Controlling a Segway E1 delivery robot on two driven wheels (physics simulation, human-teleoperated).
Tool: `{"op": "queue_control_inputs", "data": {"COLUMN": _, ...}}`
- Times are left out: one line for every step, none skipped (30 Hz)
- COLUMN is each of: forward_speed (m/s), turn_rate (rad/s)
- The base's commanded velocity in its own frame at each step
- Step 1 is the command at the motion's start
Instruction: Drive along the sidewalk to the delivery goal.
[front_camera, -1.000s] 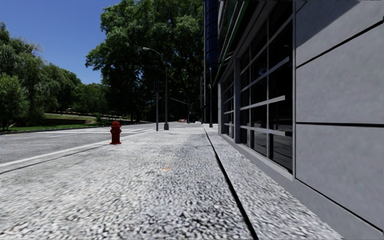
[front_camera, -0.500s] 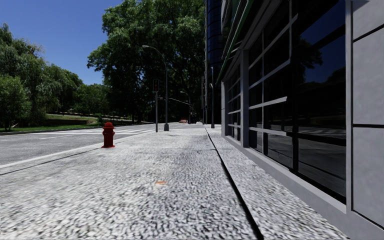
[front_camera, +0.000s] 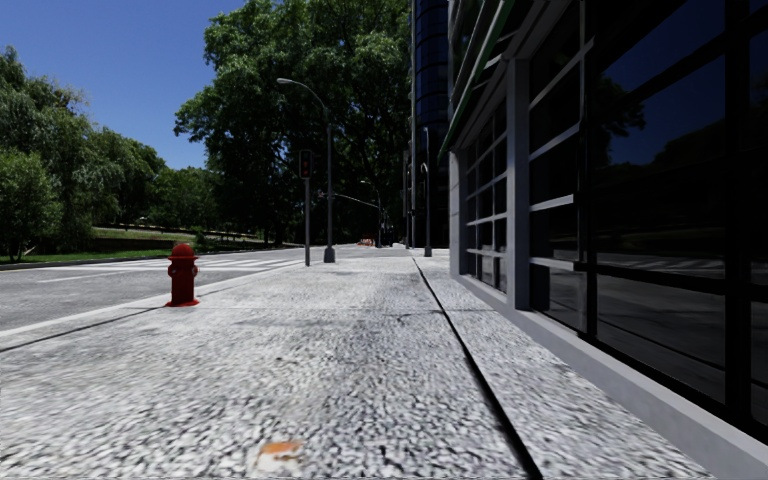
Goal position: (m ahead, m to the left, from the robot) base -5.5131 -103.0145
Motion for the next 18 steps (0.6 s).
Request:
{"op": "queue_control_inputs", "data": {"forward_speed": 2.0, "turn_rate": 0.0}}
{"op": "queue_control_inputs", "data": {"forward_speed": 2.0, "turn_rate": 0.0}}
{"op": "queue_control_inputs", "data": {"forward_speed": 2.0, "turn_rate": 0.0}}
{"op": "queue_control_inputs", "data": {"forward_speed": 2.0, "turn_rate": 0.0}}
{"op": "queue_control_inputs", "data": {"forward_speed": 2.0, "turn_rate": 0.0}}
{"op": "queue_control_inputs", "data": {"forward_speed": 2.0, "turn_rate": 0.0}}
{"op": "queue_control_inputs", "data": {"forward_speed": 2.0, "turn_rate": 0.0}}
{"op": "queue_control_inputs", "data": {"forward_speed": 2.0, "turn_rate": 0.0}}
{"op": "queue_control_inputs", "data": {"forward_speed": 2.0, "turn_rate": 0.0}}
{"op": "queue_control_inputs", "data": {"forward_speed": 2.0, "turn_rate": 0.0}}
{"op": "queue_control_inputs", "data": {"forward_speed": 2.0, "turn_rate": 0.0}}
{"op": "queue_control_inputs", "data": {"forward_speed": 2.0, "turn_rate": 0.0}}
{"op": "queue_control_inputs", "data": {"forward_speed": 2.0, "turn_rate": 0.0}}
{"op": "queue_control_inputs", "data": {"forward_speed": 2.0, "turn_rate": 0.0}}
{"op": "queue_control_inputs", "data": {"forward_speed": 2.0, "turn_rate": 0.0}}
{"op": "queue_control_inputs", "data": {"forward_speed": 2.0, "turn_rate": 0.0}}
{"op": "queue_control_inputs", "data": {"forward_speed": 2.0, "turn_rate": -0.02}}
{"op": "queue_control_inputs", "data": {"forward_speed": 2.0, "turn_rate": -0.18}}
